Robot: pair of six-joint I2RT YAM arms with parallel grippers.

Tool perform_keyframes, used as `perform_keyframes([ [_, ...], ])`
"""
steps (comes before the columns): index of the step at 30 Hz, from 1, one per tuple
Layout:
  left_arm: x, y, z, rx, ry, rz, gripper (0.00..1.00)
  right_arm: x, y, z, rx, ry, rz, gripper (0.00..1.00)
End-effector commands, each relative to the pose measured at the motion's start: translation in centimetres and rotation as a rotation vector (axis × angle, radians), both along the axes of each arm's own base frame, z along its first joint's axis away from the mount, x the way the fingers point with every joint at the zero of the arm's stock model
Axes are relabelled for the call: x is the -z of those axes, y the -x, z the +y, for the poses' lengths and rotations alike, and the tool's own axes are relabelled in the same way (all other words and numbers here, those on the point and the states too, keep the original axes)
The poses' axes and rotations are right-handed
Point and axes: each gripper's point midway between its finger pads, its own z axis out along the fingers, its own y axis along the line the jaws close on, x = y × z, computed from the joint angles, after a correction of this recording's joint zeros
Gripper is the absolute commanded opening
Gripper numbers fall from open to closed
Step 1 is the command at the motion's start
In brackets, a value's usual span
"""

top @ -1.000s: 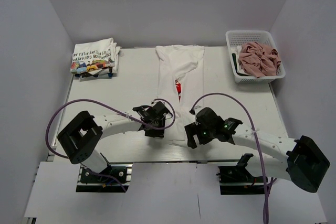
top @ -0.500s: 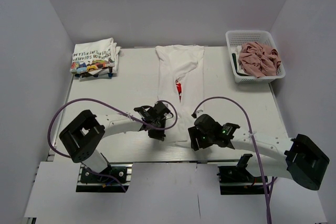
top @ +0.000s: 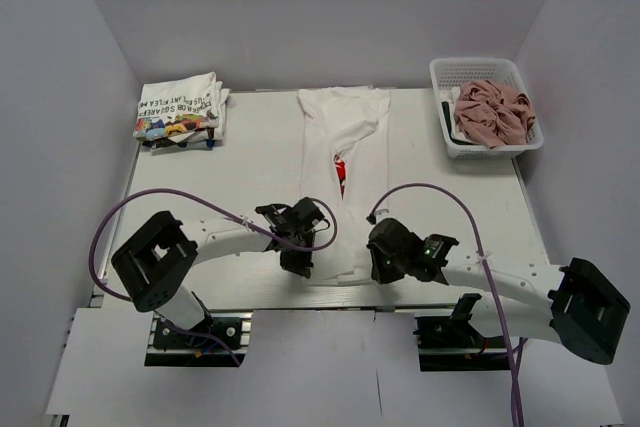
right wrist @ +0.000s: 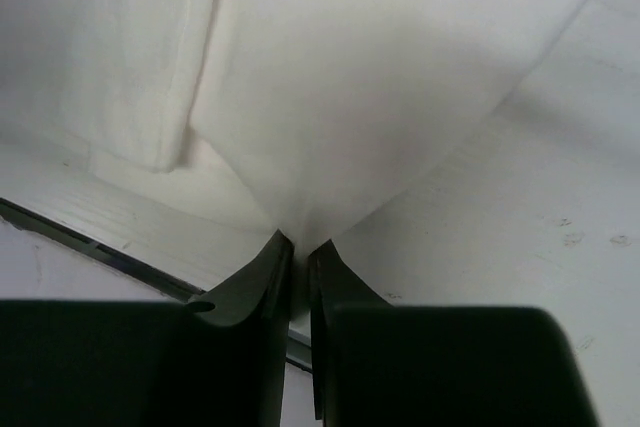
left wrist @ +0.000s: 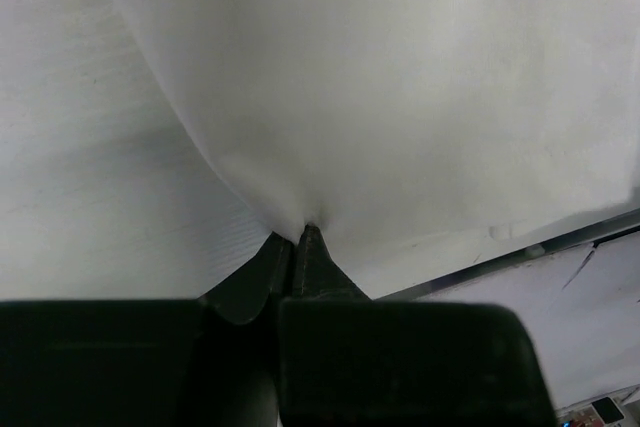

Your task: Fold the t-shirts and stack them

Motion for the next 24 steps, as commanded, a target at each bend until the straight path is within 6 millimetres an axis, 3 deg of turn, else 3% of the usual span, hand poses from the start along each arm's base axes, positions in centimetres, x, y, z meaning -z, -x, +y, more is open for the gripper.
perform_keyframes([
  [1,-1.7,-0.3,0.7,0.021,-0.034,-0.013,0.0,-2.8,-2.6,0.8,0.023,-0.011,-0.123,0.0],
  [3,-2.6,-0.7,0.7,0.023,-0.029,-0.047,0.0,-3.1,-3.3,0.7,0.026,0.01,-0.151,0.0],
  [7,-4.6,-2.7,-1.2,0.028,0.029,-0.102,0.0,-4.1,-5.2,1.0,0.078,0.034,-0.202,0.0],
  [11,-5.3,-5.3,-0.6,-0.026,-0.051,-0.159,0.0,-5.4,-7.8,1.3,0.151,0.037,-0.278,0.0],
  [16,-6.5,-10.6,-0.5,-0.148,-0.104,-0.219,0.0,-6.5,-10.9,1.3,0.228,0.044,-0.35,0.0],
  [18,-6.9,-13.4,-0.7,-0.197,-0.112,-0.25,0.0,-7.5,-12.8,1.7,0.25,0.02,-0.394,0.0],
  [24,-9.6,-19.2,-2.1,-0.264,-0.056,-0.328,0.0,-10.2,-18.7,1.6,0.325,0.007,-0.499,0.0],
])
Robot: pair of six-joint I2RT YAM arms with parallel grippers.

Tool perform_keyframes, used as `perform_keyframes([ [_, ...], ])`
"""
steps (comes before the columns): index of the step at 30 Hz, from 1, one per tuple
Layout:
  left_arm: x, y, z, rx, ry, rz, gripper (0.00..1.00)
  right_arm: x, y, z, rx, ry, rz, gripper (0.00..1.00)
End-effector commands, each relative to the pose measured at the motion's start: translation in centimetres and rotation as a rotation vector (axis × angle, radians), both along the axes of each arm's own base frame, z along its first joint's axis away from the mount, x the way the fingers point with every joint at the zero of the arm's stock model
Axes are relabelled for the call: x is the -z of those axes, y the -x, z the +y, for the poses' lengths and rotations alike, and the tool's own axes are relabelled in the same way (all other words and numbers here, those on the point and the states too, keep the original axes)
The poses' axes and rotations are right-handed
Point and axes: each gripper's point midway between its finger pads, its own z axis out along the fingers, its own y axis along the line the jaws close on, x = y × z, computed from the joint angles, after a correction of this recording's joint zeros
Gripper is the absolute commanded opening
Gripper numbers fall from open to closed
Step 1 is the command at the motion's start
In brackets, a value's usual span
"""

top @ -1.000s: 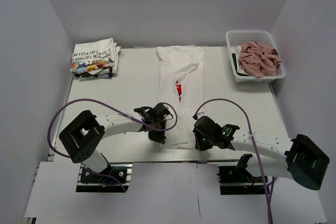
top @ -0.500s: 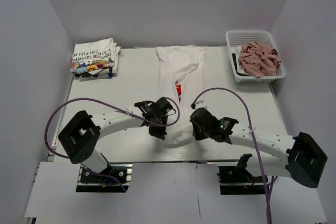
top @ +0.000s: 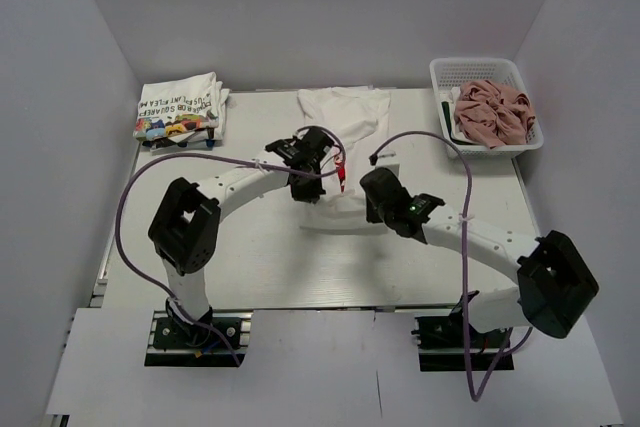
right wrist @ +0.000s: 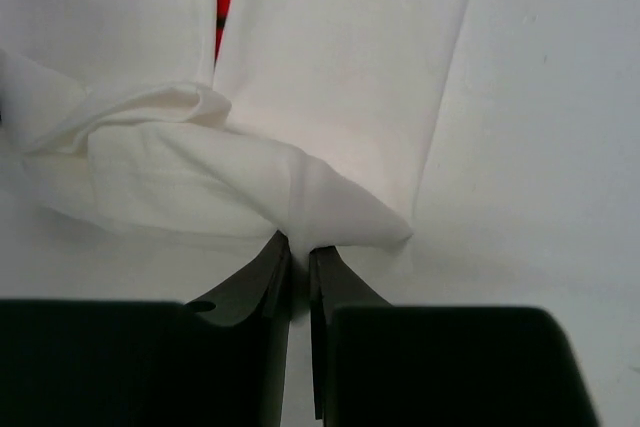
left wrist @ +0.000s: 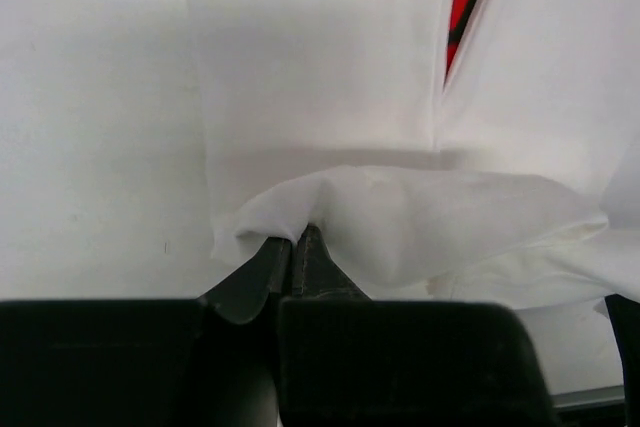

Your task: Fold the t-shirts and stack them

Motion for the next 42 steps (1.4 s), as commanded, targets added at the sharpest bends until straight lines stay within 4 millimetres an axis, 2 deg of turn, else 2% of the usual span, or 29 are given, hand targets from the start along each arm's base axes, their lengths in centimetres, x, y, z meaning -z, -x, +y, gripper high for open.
perform_keyframes([
  [1,-3.3,-3.6,0.1,-0.033,0.008,-0.103,0.0,-3.9,-5.1,0.9,0.047,-0.046,-0.153,0.0],
  [5,-3.7,-6.0,0.0,-0.025,0.005,-0.13,0.0,-5.0,-7.8,0.8,0.067,-0.069,-0.18,0.0],
  [7,-3.9,-6.9,-0.9,-0.006,0.013,-0.138,0.0,-4.6,-8.8,1.0,0.064,-0.078,-0.167,0.0],
  [8,-4.0,-7.6,-0.7,-0.009,0.013,-0.145,0.0,-4.6,-9.6,0.2,0.086,-0.079,-0.164,0.0],
  [9,-4.7,-8.2,-1.2,-0.009,0.027,-0.163,0.0,-4.2,-9.5,1.0,0.065,-0.082,-0.152,0.0],
  [13,-4.5,-10.4,-0.5,-0.034,0.007,-0.184,0.0,-2.7,-11.3,1.6,0.046,-0.1,-0.119,0.0],
  [15,-3.7,-11.2,-0.2,-0.038,-0.014,-0.181,0.0,-3.2,-12.6,1.5,0.06,-0.125,-0.135,0.0],
  [16,-3.4,-11.8,-0.5,-0.044,-0.011,-0.198,0.0,-2.2,-13.3,1.3,0.077,-0.121,-0.126,0.0],
  [18,-3.4,-13.2,-0.1,-0.066,-0.005,-0.211,0.0,-2.4,-14.8,1.9,0.071,-0.163,-0.15,0.0],
  [19,-2.8,-13.6,-0.3,-0.058,-0.009,-0.212,0.0,-1.5,-15.1,2.0,0.069,-0.154,-0.136,0.0],
  [21,-3.1,-14.9,0.0,-0.084,-0.023,-0.24,0.0,-1.0,-16.7,1.6,0.104,-0.159,-0.13,0.0],
  [22,-3.2,-15.8,0.4,-0.099,-0.015,-0.254,0.02,-1.0,-17.2,1.6,0.111,-0.164,-0.128,0.0],
  [23,-2.9,-16.6,0.6,-0.117,-0.036,-0.275,0.33,-0.9,-18.3,1.3,0.13,-0.166,-0.125,0.02],
  [25,-2.9,-18.2,1.6,-0.155,-0.046,-0.3,0.68,-0.8,-19.5,1.6,0.135,-0.174,-0.123,0.22],
  [26,-3.9,-19.6,2.0,-0.184,-0.053,-0.34,0.72,-1.7,-20.6,1.6,0.145,-0.194,-0.153,0.54],
  [27,-3.7,-20.3,1.9,-0.192,-0.059,-0.349,0.76,-1.1,-21.5,1.3,0.164,-0.179,-0.164,0.66],
  [28,-4.3,-21.6,2.9,-0.221,-0.051,-0.366,0.79,-2.1,-22.9,0.8,0.197,-0.184,-0.233,0.74],
  [29,-6.1,-22.9,2.9,-0.238,-0.024,-0.408,0.82,-2.4,-23.7,0.5,0.214,-0.196,-0.253,0.82],
  [30,-7.2,-23.6,3.3,-0.242,-0.018,-0.431,0.91,-1.7,-24.1,0.6,0.207,-0.221,-0.218,0.9],
  [31,-8.4,-24.7,4.0,-0.259,0.009,-0.453,0.92,-3.2,-24.8,0.5,0.206,-0.239,-0.222,0.9],
  [32,-8.6,-24.6,4.6,-0.267,0.003,-0.447,0.92,-5.0,-24.6,0.8,0.183,-0.26,-0.251,0.9],
  [33,-9.0,-24.1,4.9,-0.267,0.0,-0.442,0.95,-5.4,-24.2,1.6,0.131,-0.286,-0.251,0.9],
  [34,-9.4,-23.7,5.4,-0.276,-0.012,-0.447,0.98,-4.3,-23.1,1.7,0.086,-0.272,-0.257,0.9],
  [35,-10.2,-22.5,6.7,-0.292,-0.013,-0.463,1.0,-6.9,-22.3,1.7,0.06,-0.294,-0.304,0.9],
  [36,-10.5,-21.7,7.4,-0.3,-0.017,-0.474,1.0,-5.5,-20.5,2.6,-0.016,-0.324,-0.254,0.9],
  [37,-7.5,-19.4,8.5,-0.291,-0.058,-0.413,1.0,-5.0,-19.4,3.0,-0.065,-0.329,-0.253,0.9],
  [38,-10.2,-18.1,9.1,-0.298,-0.027,-0.46,1.0,-5.6,-17.5,3.9,-0.144,-0.374,-0.235,0.9],
  [39,-7.9,-16.0,10.0,-0.315,-0.041,-0.409,1.0,-5.4,-16.3,4.9,-0.219,-0.399,-0.219,0.9],
  [42,-7.8,-12.5,11.6,-0.359,-0.031,-0.395,1.0,-4.0,-12.8,7.1,-0.353,-0.431,-0.148,0.9],
])
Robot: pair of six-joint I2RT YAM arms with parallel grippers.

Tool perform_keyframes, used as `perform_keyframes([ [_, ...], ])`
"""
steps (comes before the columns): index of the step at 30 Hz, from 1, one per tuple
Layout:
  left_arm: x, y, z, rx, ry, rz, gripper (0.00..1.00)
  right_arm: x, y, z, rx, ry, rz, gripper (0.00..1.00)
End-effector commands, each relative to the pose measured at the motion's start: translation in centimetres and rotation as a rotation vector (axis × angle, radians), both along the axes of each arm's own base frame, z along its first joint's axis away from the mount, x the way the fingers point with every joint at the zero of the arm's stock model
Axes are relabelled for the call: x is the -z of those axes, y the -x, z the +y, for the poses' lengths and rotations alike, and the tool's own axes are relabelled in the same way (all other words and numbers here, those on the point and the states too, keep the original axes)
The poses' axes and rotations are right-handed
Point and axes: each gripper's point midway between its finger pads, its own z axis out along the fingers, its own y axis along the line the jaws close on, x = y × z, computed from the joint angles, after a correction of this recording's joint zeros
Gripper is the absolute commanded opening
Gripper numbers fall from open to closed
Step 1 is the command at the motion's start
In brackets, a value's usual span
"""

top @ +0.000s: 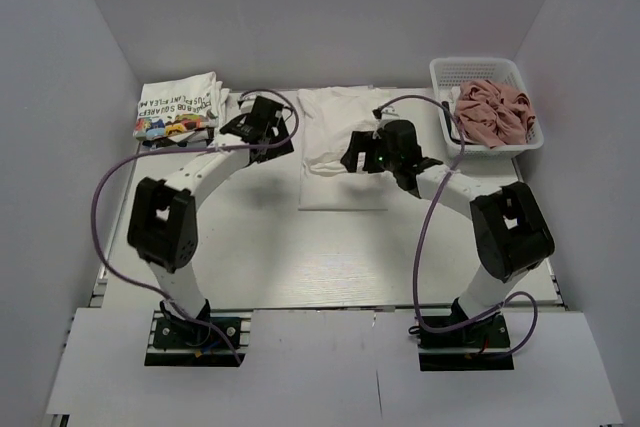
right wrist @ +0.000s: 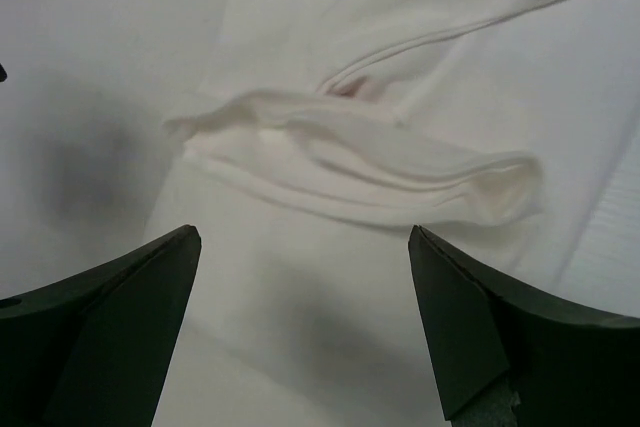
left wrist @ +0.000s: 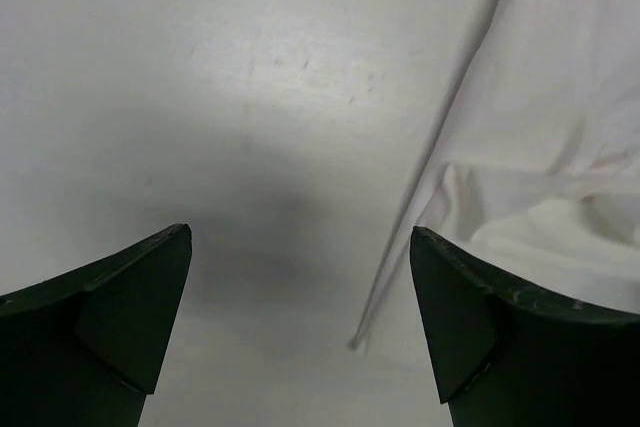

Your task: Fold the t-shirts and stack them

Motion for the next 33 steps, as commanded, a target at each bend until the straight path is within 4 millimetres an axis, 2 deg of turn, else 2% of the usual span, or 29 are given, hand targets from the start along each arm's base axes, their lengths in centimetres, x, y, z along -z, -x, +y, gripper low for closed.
perform_keyframes([
  [1,-2.9,3.9,1.3,-0.073,0.076,-0.08,1.0,-1.0,3.8,4.4,-0.269,-0.081,-0.021,0.9],
  [3,-2.0,6.0,2.0,-0.087,0.092,-0.058,1.0,0.7,5.2,5.5,-0.31,-0.069,0.01,0.9],
  [4,-1.2,7.7,2.5,-0.089,0.102,-0.034,1.0,1.4,5.6,6.2,-0.325,-0.059,0.019,0.9],
  [5,-0.9,8.3,2.6,-0.084,0.109,-0.03,1.0,1.6,5.5,6.4,-0.326,-0.057,0.02,0.9],
  [6,0.3,9.5,3.0,-0.088,0.106,0.003,1.0,1.9,5.4,6.6,-0.326,-0.051,0.029,0.9],
  [7,0.5,10.1,3.2,-0.095,0.106,0.015,1.0,2.9,5.2,6.9,-0.326,-0.037,0.055,0.9],
  [8,0.5,10.6,3.4,-0.106,0.113,0.017,1.0,2.7,5.0,7.4,-0.337,-0.029,0.045,0.9],
  [9,1.3,11.2,3.7,-0.114,0.105,0.042,1.0,2.6,4.6,7.6,-0.33,-0.022,0.041,0.9],
  [10,1.4,11.5,3.8,-0.114,0.104,0.044,1.0,3.5,4.4,7.8,-0.325,-0.017,0.056,0.9],
  [12,2.1,12.0,4.0,-0.115,0.095,0.061,1.0,3.1,2.9,8.0,-0.287,-0.019,0.037,0.9],
  [13,2.3,12.3,4.2,-0.116,0.088,0.073,1.0,3.7,2.7,8.2,-0.282,-0.012,0.045,0.9],
  [14,2.6,12.3,4.2,-0.117,0.083,0.082,1.0,4.4,1.8,7.7,-0.237,0.012,0.046,0.9],
  [15,2.2,12.0,4.1,-0.116,0.088,0.073,1.0,3.7,0.3,8.1,-0.218,0.005,0.011,0.9],
  [16,2.7,12.1,3.9,-0.111,0.089,0.089,1.0,3.5,-0.4,8.1,-0.203,0.005,-0.005,0.9],
  [17,2.8,11.9,3.8,-0.111,0.088,0.092,1.0,3.6,-2.2,7.7,-0.137,0.031,-0.034,0.9],
  [18,2.4,11.7,3.5,-0.095,0.094,0.089,1.0,2.9,-3.9,8.2,-0.117,0.021,-0.08,0.9],
  [19,2.7,11.7,3.5,-0.095,0.09,0.097,1.0,2.9,-5.3,7.5,-0.058,0.05,-0.107,0.9],
  [21,2.5,11.3,3.2,-0.082,0.096,0.096,1.0,1.5,-9.1,8.0,0.0,0.045,-0.164,0.9],
  [22,2.5,11.4,3.0,-0.065,0.098,0.102,1.0,-0.5,-11.2,7.7,0.045,0.039,-0.203,0.9],
  [23,2.5,11.5,2.8,-0.06,0.104,0.106,1.0,0.4,-12.1,7.5,0.069,0.047,-0.193,0.9],
  [24,2.6,11.6,2.6,-0.042,0.108,0.113,1.0,-1.4,-14.0,7.4,0.095,0.03,-0.224,0.9],
  [25,2.6,11.7,2.5,-0.026,0.106,0.118,1.0,-1.3,-14.7,6.3,0.119,0.04,-0.217,0.9],
  [26,2.4,11.5,1.7,-0.005,0.129,0.105,1.0,-2.3,-14.3,7.1,0.085,0.022,-0.221,0.9],
  [27,2.0,11.3,1.4,0.012,0.141,0.091,1.0,-1.7,-14.1,6.1,0.089,0.031,-0.2,0.9],
  [28,2.3,11.4,1.2,0.038,0.141,0.095,1.0,-3.2,-13.5,5.8,0.089,0.019,-0.214,0.9],
  [29,2.1,11.4,0.7,0.054,0.165,0.094,1.0,-7.4,-12.6,5.4,0.086,-0.015,-0.268,0.9],
  [31,2.6,11.4,-0.7,0.121,0.183,0.106,1.0,-4.2,-9.7,3.6,0.073,0.013,-0.21,0.9],
  [32,2.7,11.2,-1.2,0.143,0.199,0.102,1.0,-6.4,-7.4,2.3,0.08,-0.005,-0.232,0.9],
  [33,2.9,11.1,-1.8,0.184,0.209,0.107,1.0,-6.2,-6.6,1.3,0.107,-0.014,-0.224,0.9],
])
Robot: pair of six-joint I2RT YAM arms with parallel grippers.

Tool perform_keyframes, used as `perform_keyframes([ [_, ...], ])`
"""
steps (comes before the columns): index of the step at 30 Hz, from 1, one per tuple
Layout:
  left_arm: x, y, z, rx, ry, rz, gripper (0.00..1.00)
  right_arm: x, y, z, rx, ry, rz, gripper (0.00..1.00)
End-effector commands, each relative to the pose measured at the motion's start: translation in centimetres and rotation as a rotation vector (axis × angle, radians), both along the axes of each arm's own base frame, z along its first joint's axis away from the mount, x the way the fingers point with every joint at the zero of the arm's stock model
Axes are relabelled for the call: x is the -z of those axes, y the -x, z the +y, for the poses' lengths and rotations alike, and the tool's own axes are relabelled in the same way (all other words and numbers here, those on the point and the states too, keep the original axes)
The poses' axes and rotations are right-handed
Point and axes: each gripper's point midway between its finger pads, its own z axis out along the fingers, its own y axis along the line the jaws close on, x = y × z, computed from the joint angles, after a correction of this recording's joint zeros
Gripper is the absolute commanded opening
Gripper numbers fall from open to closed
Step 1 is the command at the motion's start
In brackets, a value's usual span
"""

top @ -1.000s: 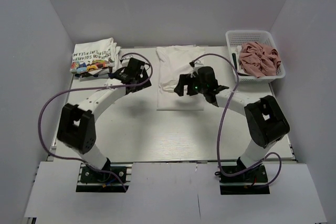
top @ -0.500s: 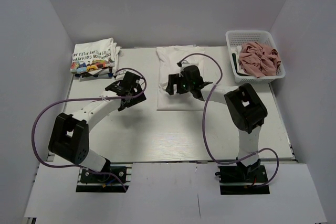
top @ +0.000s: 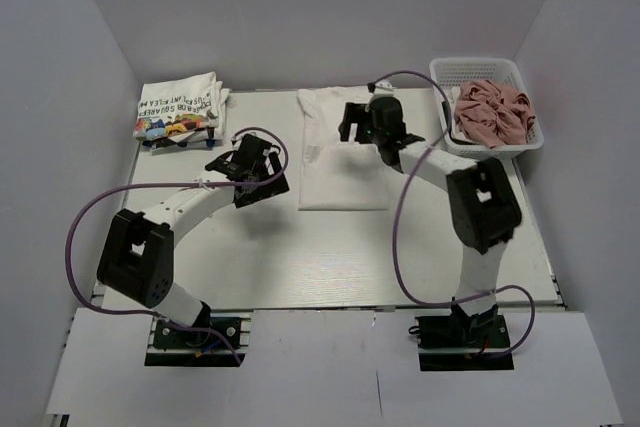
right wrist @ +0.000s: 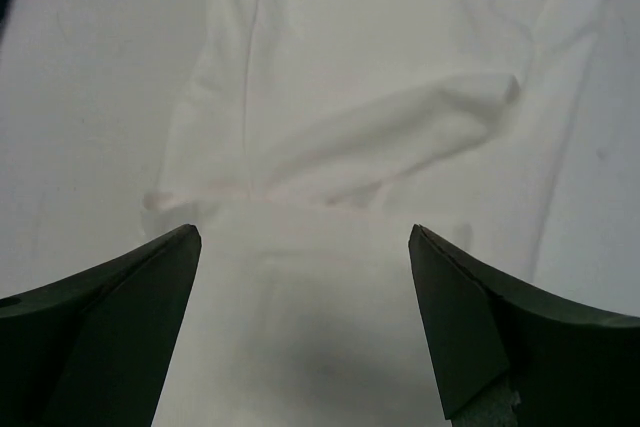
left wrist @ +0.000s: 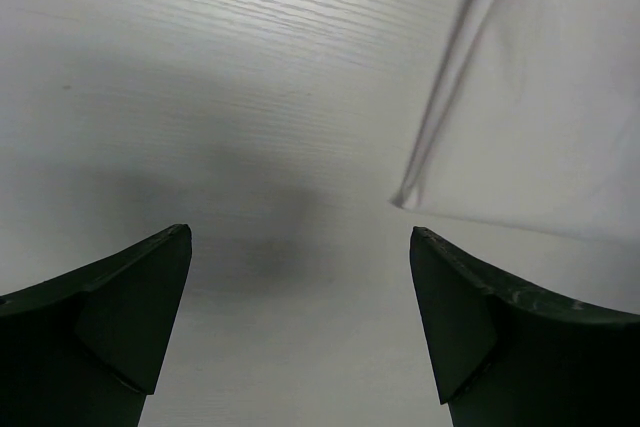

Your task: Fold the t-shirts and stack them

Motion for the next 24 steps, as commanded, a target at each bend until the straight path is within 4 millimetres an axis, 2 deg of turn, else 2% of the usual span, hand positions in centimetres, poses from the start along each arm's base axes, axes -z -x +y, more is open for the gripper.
perform_keyframes([
  [1,-0.2,-0.5,-4.3,0.179,0.119,-0.01,1.0,-2.5,4.4,-2.8,0.052,-0.043,-0.022,0.9],
  [2,0.2,-0.6,-4.7,0.19,0.133,0.001,1.0,-1.2,6.6,-4.3,0.072,-0.034,0.026,0.9],
  [3,0.4,-0.8,-5.2,0.212,0.145,-0.004,1.0,-2.1,7.7,-4.9,0.104,-0.08,0.036,0.9],
  [4,0.7,-0.7,-5.8,0.233,0.172,0.009,1.0,1.5,10.0,-6.4,0.136,-0.07,0.141,0.9],
  [5,0.9,-0.8,-6.3,0.245,0.189,0.012,1.0,1.9,11.4,-7.1,0.159,-0.084,0.194,0.9],
  [6,1.4,-1.0,-6.8,0.265,0.202,0.011,1.0,2.3,12.1,-7.5,0.161,-0.089,0.221,0.9],
  [7,1.5,-0.7,-7.5,0.289,0.222,0.021,0.97,3.6,13.9,-8.0,0.159,-0.097,0.284,0.9],
  [9,2.2,-0.8,-7.7,0.293,0.225,0.034,0.92,4.5,15.8,-8.4,0.145,-0.094,0.344,0.9],
  [10,3.0,-0.7,-7.7,0.291,0.219,0.053,0.86,5.7,17.4,-8.9,0.15,-0.108,0.381,0.9],
  [12,3.4,-0.4,-7.9,0.307,0.211,0.06,0.79,6.8,18.9,-9.0,0.133,-0.121,0.422,0.9],
  [15,4.1,0.0,-8.6,0.327,0.223,0.084,0.69,7.6,19.8,-10.0,0.153,-0.125,0.44,0.9],
  [16,4.5,0.1,-8.5,0.326,0.22,0.092,0.63,8.0,20.1,-10.1,0.157,-0.122,0.453,0.9],
  [19,4.9,0.0,-8.3,0.318,0.207,0.097,0.5,9.0,21.1,-10.0,0.139,-0.121,0.502,0.86],
  [20,5.5,0.6,-8.0,0.305,0.206,0.12,0.49,9.4,21.3,-10.0,0.134,-0.128,0.508,0.84],
  [24,5.5,-0.1,-8.6,0.31,0.204,0.093,0.45,10.0,21.3,-9.5,0.115,-0.146,0.526,0.82],
])
